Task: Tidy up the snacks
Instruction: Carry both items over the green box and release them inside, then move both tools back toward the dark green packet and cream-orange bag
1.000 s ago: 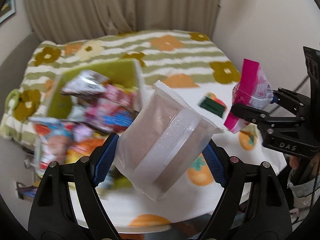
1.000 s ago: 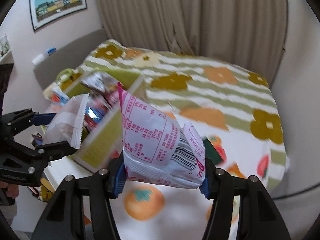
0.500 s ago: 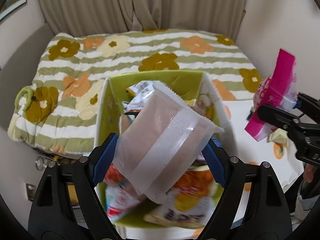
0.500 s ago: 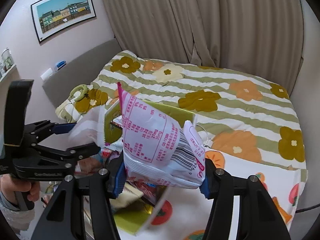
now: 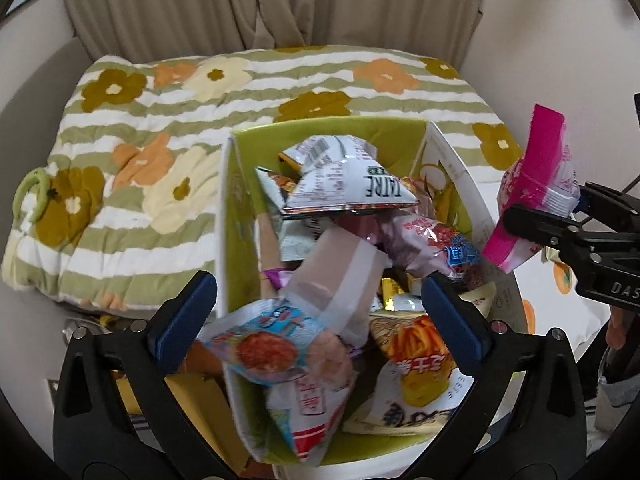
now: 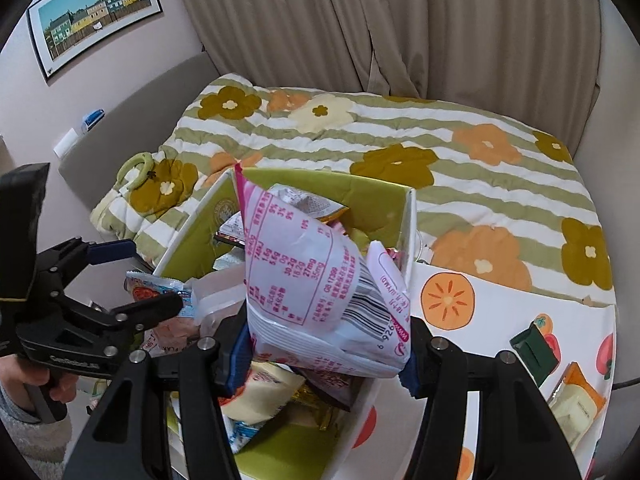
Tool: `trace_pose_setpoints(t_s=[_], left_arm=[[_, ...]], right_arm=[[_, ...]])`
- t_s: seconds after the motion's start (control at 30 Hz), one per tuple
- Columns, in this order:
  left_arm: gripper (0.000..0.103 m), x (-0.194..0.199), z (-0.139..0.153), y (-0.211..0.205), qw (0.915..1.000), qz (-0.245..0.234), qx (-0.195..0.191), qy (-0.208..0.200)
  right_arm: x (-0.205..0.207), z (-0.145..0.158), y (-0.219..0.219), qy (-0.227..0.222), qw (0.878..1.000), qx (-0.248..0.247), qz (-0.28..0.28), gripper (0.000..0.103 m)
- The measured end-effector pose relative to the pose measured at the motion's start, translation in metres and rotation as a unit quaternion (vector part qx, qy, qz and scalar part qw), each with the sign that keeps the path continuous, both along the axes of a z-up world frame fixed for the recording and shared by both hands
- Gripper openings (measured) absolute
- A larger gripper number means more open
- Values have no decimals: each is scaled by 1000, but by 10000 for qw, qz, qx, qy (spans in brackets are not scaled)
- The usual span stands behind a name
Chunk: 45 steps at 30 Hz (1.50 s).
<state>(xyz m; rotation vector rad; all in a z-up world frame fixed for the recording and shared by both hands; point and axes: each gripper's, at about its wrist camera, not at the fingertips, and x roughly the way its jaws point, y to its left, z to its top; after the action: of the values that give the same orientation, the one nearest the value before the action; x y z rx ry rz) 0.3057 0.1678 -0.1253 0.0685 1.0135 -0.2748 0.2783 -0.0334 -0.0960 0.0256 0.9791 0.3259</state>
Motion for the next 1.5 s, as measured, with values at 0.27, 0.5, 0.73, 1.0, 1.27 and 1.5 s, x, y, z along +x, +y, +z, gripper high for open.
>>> trace_pose_setpoints(t_s=[0.27,0.5,0.73,1.0,1.27,1.5], left_arm=[[101,1,4,22,9998,167,25,-78],[101,-7,-7,36,9992,359,-99,140],[101,-17,-11,38,9988,424,-180,167],[101,-33,7,27,9990,417,-144,-40],[101,-67,34,-9,9981,462,-149,-374],[101,-91,47,-70,9982,280,-265,-451]], right_arm=[[22,-1,30,128,9997,18,188,57],[19,-2,37,-111,9997,211,101,97],[4,-6,34,-70,9999,77,-26,97],[-12,9,23,-222,9997,98,-96,97],[-44,30,-8,-571,9981,145,-161,98],[-80,46,-63,-818,9961,123,-297,103]])
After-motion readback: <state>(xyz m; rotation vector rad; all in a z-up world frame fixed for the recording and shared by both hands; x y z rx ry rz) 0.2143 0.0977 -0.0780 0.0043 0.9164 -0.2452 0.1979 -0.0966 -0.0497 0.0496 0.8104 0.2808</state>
